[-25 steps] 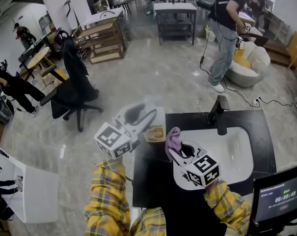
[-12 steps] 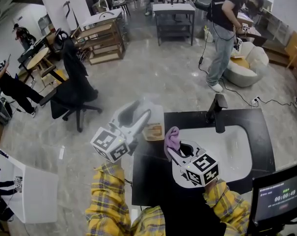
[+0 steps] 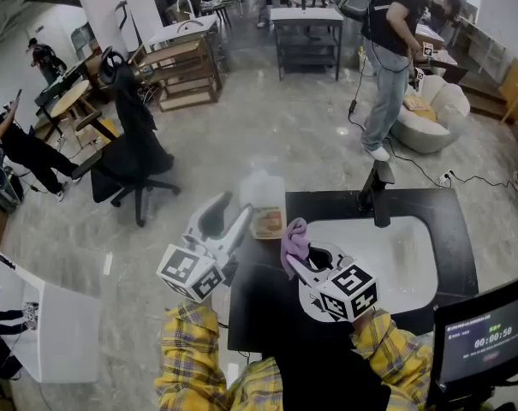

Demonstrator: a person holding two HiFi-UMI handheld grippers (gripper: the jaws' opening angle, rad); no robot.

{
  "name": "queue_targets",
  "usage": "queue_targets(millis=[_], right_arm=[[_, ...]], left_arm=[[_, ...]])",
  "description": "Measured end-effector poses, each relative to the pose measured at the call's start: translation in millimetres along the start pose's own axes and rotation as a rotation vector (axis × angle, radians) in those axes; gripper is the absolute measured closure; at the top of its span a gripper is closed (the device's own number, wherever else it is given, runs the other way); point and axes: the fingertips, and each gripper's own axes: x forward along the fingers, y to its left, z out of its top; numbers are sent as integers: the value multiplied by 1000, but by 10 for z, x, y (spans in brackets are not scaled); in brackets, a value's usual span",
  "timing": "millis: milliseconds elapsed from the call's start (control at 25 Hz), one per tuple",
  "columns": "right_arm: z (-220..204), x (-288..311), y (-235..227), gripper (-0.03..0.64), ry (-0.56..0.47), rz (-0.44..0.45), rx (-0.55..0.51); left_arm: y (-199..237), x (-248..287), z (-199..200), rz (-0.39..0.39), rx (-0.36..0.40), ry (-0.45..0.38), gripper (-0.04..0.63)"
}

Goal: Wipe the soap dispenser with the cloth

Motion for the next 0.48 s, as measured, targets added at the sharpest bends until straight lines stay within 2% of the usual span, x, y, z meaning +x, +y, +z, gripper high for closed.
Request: queue_targets(millis=[320,480], right_arm=[[-32,-146,80,537,-14,-5,28],[-120,-214,138,537,-8,-3,59]], left_arm=[[-185,-419,-206,122,-88,-10,428],[-356,-529,-373,139,-118,16,443]])
